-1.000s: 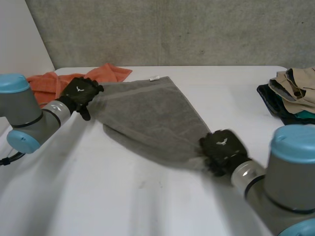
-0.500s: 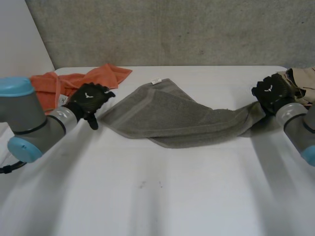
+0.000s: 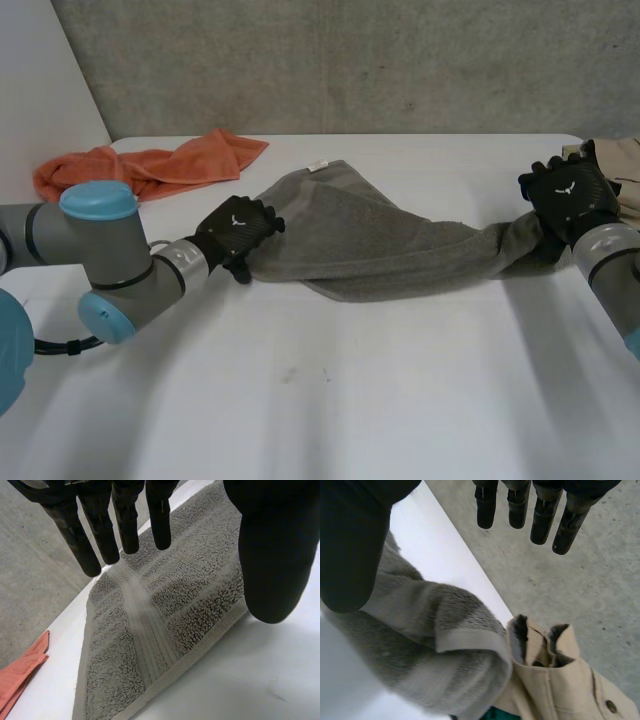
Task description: Fold the laundry.
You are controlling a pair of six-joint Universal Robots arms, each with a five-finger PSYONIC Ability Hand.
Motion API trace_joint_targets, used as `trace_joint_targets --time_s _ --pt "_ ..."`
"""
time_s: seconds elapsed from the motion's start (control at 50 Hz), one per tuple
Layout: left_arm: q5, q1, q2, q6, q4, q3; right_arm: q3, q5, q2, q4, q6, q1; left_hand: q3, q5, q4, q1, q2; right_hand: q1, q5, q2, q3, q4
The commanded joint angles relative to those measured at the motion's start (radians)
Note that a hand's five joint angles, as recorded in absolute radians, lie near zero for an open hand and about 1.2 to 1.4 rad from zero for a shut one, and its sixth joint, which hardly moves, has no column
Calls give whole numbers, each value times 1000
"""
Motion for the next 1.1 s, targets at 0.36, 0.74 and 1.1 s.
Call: trace_joint_targets --time_s 0.36,0.74,1.1 --pt "-3 -13 -77 0 0 86 135 -58 -73 8 12 -4 573 568 572 570 572 -24 -63 -43 -37 -57" --pt "-119 -57 -31 -1 -16 77 127 -73 -80 359 231 7 1005 1000 1003 1002 1003 -24 -63 -43 -37 -57" --pt "-159 -117 501 -139 -26 -272 -190 -197 184 456 421 68 1005 1000 1003 1002 1003 -24 -63 -43 -37 -57"
